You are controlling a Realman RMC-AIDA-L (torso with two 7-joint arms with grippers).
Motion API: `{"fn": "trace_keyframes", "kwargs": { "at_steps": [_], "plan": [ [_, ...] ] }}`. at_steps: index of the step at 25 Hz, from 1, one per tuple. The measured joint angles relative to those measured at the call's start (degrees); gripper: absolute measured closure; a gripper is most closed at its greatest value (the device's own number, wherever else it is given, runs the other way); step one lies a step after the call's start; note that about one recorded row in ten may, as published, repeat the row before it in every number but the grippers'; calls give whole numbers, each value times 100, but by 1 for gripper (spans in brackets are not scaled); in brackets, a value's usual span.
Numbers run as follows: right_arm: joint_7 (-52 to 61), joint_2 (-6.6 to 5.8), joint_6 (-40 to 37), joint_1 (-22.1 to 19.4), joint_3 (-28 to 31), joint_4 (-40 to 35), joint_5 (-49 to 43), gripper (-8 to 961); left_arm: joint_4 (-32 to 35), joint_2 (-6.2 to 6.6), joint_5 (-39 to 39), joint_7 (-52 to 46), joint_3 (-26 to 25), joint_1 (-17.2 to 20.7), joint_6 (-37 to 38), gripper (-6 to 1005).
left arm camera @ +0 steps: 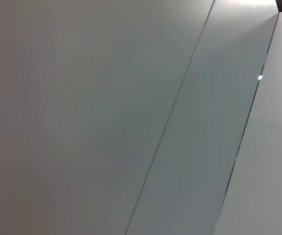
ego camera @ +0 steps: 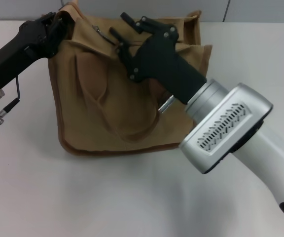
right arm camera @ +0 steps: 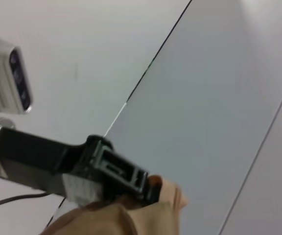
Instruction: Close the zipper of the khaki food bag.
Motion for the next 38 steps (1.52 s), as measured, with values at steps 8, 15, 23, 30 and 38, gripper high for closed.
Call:
{"fn": "trace_keyframes", "kwargs": {
  "at_steps": [8, 15, 23, 30, 38],
  "plan": [
    [63, -8, 69, -60, -59, 47, -155, 603, -2, -4, 11, 0, 8, -129, 8, 969],
    [63, -7, 471, 44, 137, 28, -163, 562, -2, -15, 6, -4, 137, -252, 6, 969],
    [69, -3, 679, 189, 285, 6, -163, 562, -7, -17, -17, -8, 207, -315, -15, 969],
    [99, 7, 848, 208, 442, -14, -156, 567, -11, -17, -38, -9, 211, -322, -29, 969],
    [354, -4, 940, 211, 637, -58, -440, 570, -10, -17, -50, -9, 210, -349, -79, 969]
  ]
}}
